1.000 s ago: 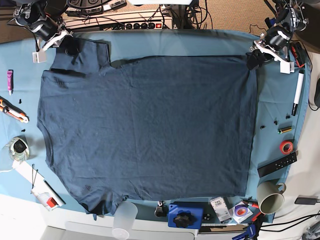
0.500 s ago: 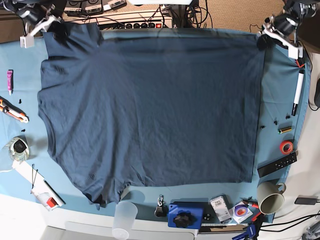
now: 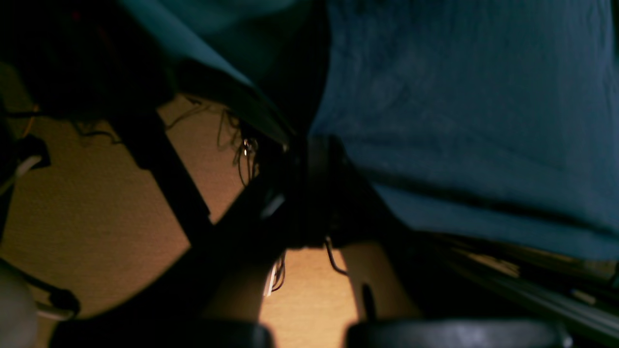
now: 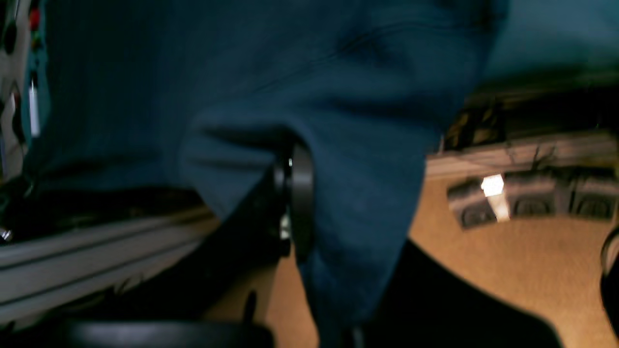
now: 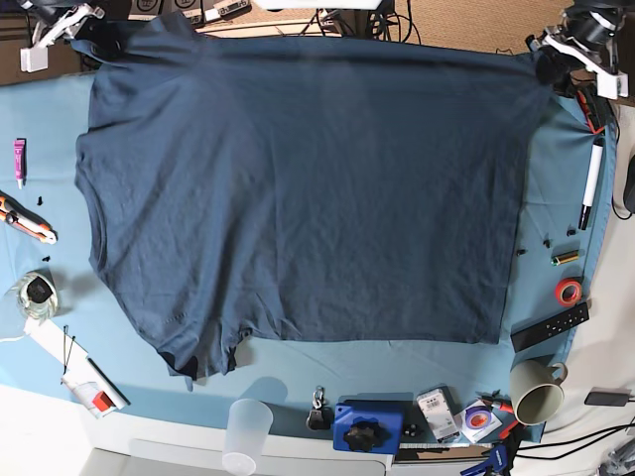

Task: Fold the T-shirt properly
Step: 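Lift the shoulder edge with both grippers and fold it over the body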

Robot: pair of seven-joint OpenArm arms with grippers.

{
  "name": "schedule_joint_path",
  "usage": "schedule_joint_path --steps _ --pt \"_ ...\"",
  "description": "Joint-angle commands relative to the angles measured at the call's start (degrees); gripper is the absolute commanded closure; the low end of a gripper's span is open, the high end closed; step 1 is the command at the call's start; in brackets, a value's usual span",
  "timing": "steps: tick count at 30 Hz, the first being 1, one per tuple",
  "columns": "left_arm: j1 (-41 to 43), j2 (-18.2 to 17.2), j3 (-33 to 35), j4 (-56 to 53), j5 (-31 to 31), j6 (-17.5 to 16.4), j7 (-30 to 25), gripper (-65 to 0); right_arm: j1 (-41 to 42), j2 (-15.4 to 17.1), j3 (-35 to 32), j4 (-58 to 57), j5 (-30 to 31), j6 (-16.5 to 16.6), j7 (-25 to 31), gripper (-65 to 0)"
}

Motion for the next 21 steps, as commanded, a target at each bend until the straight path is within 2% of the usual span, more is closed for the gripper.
schedule_joint_path --steps 1,13,17,21 --pt "0.7 -0.6 -0.5 0.9 -1.8 0.2 -0.9 0.0 -0.3 0.8 0.8 1.2 0.9 0.1 1.3 0.0" --pt "-4.1 -0.7 -0.3 0.9 -2.4 0.2 -1.8 0.0 6.1 0.9 0.8 1.7 -6.9 0.1 4.9 0.0" --pt "-5.6 -1.3 0.6 0.9 -0.2 0.2 -4.0 0.0 8.5 1.1 0.5 1.6 -10.9 0.1 7.5 0.0" --pt "-7.3 -3.2 6.2 0.9 5.0 0.2 -6.6 0.0 11.0 2.1 -2.3 1.6 -14.4 0.1 9.4 0.0"
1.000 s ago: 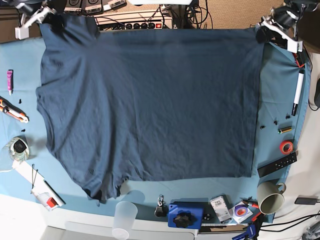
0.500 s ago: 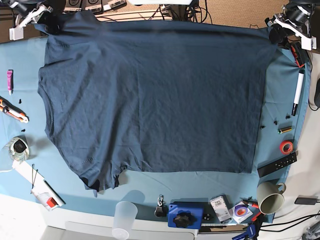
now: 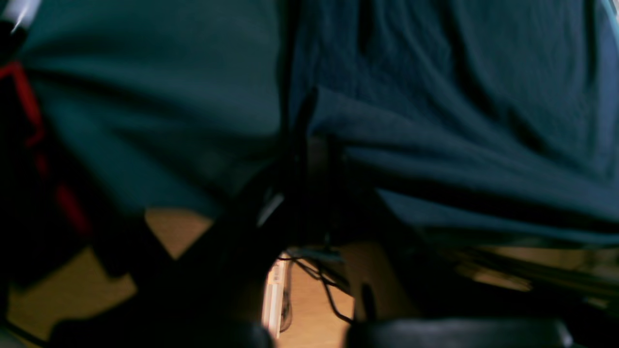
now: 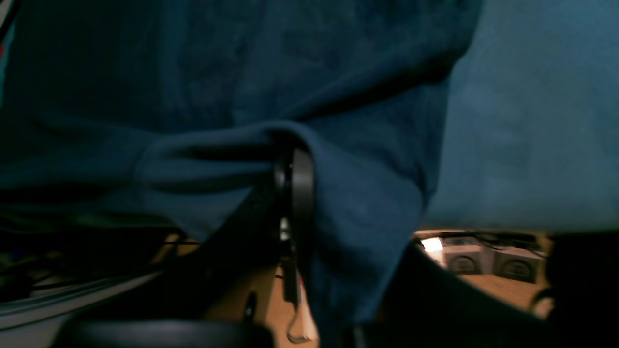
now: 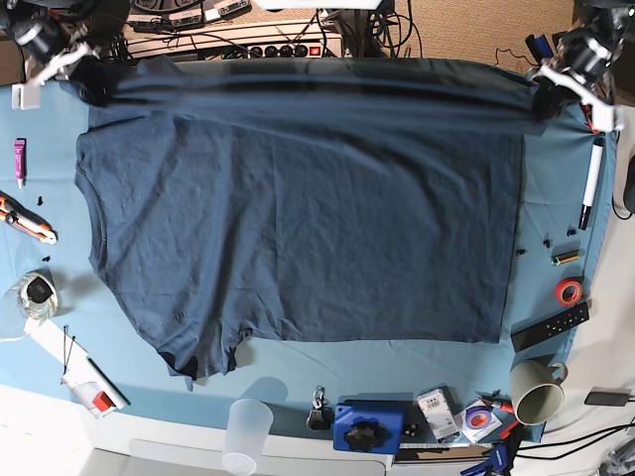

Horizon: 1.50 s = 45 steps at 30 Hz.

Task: Fold the T-shirt properly
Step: 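Lift the shoulder edge with both grippers and fold it over the body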

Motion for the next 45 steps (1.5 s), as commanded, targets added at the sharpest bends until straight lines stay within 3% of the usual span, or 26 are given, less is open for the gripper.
schedule_joint_path --steps 1,5,7,15,21,25,28,32,45 --pt "-0.4 -0.8 0.8 0.9 1.5 0.5 -2.9 0.0 0.4 1.4 -0.4 0.8 0.0 -0.1 2.4 0.0" --pt "-4.1 -0.5 2.0 0.9 7.7 8.0 -4.7 0.0 3.5 1.4 -3.2 0.8 -4.7 -0.1 6.0 0.0" --pt "-5.6 -0.8 2.0 0.9 10.0 9.2 -4.7 0.0 5.4 1.4 -4.1 0.8 -6.7 -0.1 6.7 0.0" --pt "-9.7 -5.3 2.1 0.7 10.2 9.0 -6.1 0.0 12.1 1.4 -10.7 0.7 -16.2 -0.1 10.4 0.0" --pt "-12.0 -6.2 5.4 -0.8 10.3 9.0 -7.3 0.0 16.2 1.3 -15.5 0.7 -24.9 -0.1 13.9 0.0" --pt "-14.0 -6.1 11.9 -1.5 18.1 9.4 -7.8 0.0 17.9 1.3 -16.7 0.7 -29.1 -0.1 15.4 0.0" --pt "-16.7 -6.0 13.1 -1.5 21.5 12.2 -9.5 0.0 18.5 1.4 -16.7 0.7 -33.2 -0.1 17.5 0.0" --pt "-20.4 -6.1 13.3 -2.1 21.5 11.5 -9.6 0.0 20.6 1.6 -16.7 -2.3 -33.9 -0.1 19.8 0.0" --pt "-29.9 -6.1 13.3 -16.4 21.4 10.5 -10.6 0.0 35.7 1.7 -16.7 -21.4 -33.9 -0.1 20.1 0.0"
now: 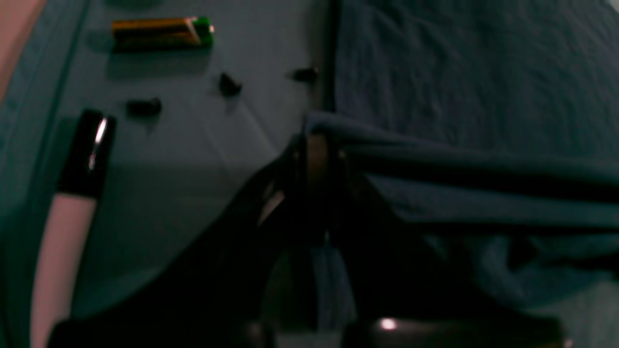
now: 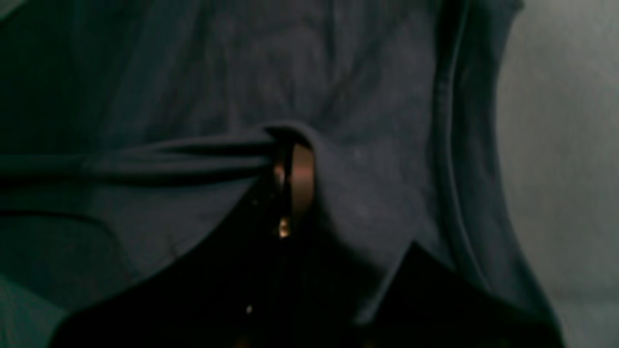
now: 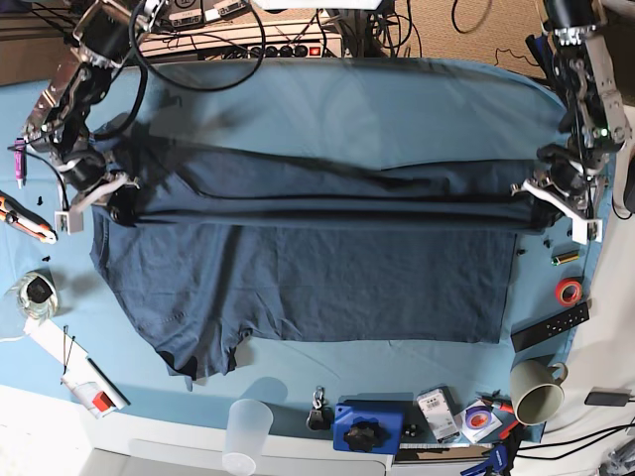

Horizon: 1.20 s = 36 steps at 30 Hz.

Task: Fold the T-shirt properly
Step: 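Lift the shoulder edge with both grippers and fold it over the body, then lay the folded edge down and open both grippers, withdrawing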

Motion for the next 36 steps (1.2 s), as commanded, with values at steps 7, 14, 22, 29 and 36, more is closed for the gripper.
schedule_joint_path --steps 7,14,22,29,36 --pt "-6.4 -1.2 2.3 -5.4 0.5 0.9 -1.9 0.0 6.6 1.4 0.4 -5.4 -0.6 -0.6 2.7 0.0" --pt "-10.6 -1.0 4.0 -7.2 3.1 0.9 -1.9 0.0 10.0 2.5 0.1 -9.9 -1.4 -0.6 3.7 0.0" --pt "-12.0 -0.9 8.7 -7.6 8.6 1.0 -2.2 0.0 10.3 4.9 -10.0 -10.6 -7.9 -0.6 8.7 0.0" --pt "-12.2 -0.9 9.3 -7.7 10.6 1.4 -4.4 0.0 11.2 4.9 -10.8 -10.7 -11.9 -0.6 12.7 0.0" --pt "-12.2 -0.9 9.4 -7.9 11.2 1.3 -4.4 0.0 14.2 4.9 -10.8 -10.7 -12.1 -0.6 12.7 0.0"
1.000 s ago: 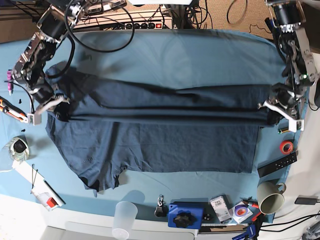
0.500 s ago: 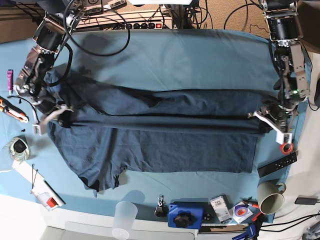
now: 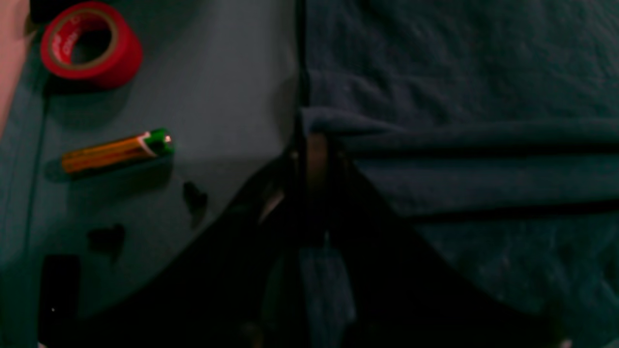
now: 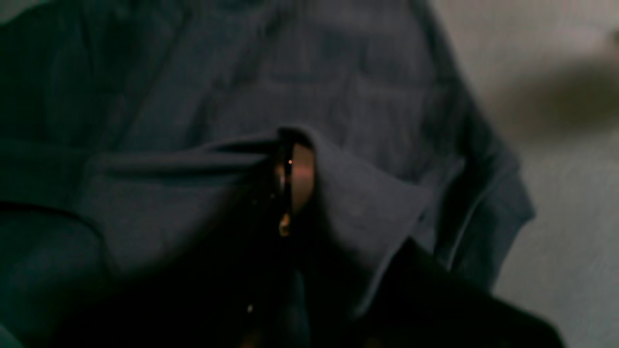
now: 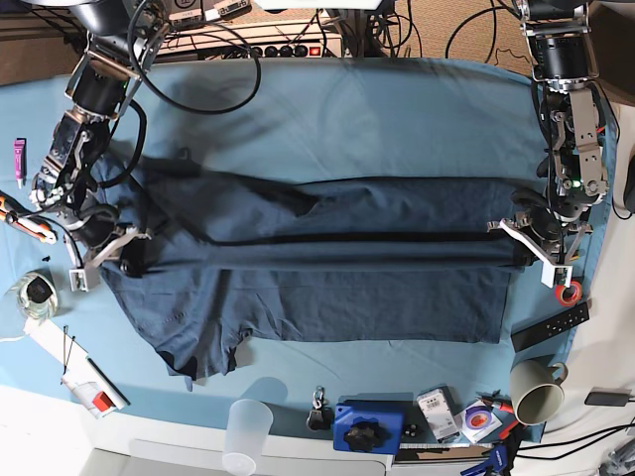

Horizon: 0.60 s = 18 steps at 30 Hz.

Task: Fold the T-shirt properly
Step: 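Lay the folded edge down and open both grippers, withdrawing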

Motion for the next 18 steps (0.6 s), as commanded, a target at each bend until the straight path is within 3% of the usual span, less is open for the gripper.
schedule_joint_path --steps 1,18 --pt "-1.1 -0.9 -0.2 0.3 0.3 0.4 -1.5 0.0 1.8 1.2 0.3 0.8 0.3 -0.3 1.9 0.0" --pt "-4.8 -1.0 -0.2 -4.7 0.2 0.3 -2.6 0.0 2.7 1.2 0.3 0.8 -0.7 -0.9 2.4 0.0"
